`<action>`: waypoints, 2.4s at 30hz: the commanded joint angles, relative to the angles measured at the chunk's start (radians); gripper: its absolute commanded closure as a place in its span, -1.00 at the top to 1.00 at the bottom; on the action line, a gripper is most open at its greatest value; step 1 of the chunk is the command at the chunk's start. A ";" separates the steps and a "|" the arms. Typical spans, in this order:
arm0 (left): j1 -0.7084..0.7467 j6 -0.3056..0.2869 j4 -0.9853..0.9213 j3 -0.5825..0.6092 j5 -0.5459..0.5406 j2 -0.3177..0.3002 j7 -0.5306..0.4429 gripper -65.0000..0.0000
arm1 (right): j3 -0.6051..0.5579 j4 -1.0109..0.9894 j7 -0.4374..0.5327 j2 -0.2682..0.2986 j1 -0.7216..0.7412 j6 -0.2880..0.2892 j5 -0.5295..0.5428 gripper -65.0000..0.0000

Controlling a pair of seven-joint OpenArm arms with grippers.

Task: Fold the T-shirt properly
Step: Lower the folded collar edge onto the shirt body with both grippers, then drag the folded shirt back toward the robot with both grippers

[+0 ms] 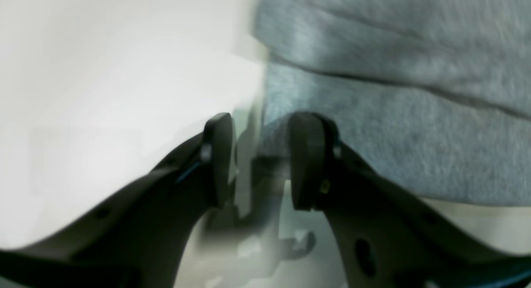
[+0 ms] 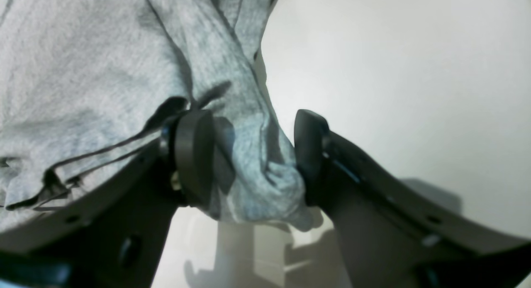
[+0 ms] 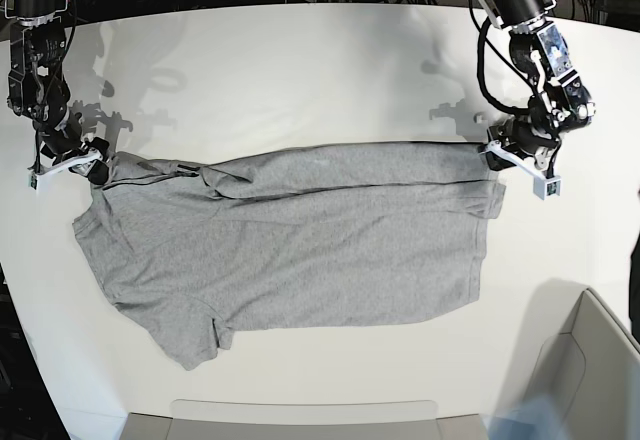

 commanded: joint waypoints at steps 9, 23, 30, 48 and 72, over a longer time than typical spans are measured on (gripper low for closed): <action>-0.014 -0.199 -0.076 0.002 0.006 0.006 0.013 -0.42 | 0.001 0.015 -0.006 0.015 0.004 0.004 -0.001 -0.78; 0.029 -0.205 -0.097 -0.004 0.008 -0.054 0.015 -1.00 | 0.151 0.021 -0.125 0.026 -0.025 0.007 -0.001 -1.00; 0.125 -0.207 0.033 -0.004 0.006 -0.080 0.053 -1.00 | 0.154 0.182 -0.138 0.049 -0.164 0.009 -0.002 -1.00; 0.398 -0.287 0.083 -0.064 0.012 -0.178 0.056 -1.00 | 0.262 0.300 -0.134 0.041 -0.481 0.009 -0.002 -1.00; 0.543 -0.287 0.144 -0.088 0.012 -0.175 -0.007 -0.98 | 0.259 0.489 -0.141 -0.119 -0.522 0.009 -0.263 -0.76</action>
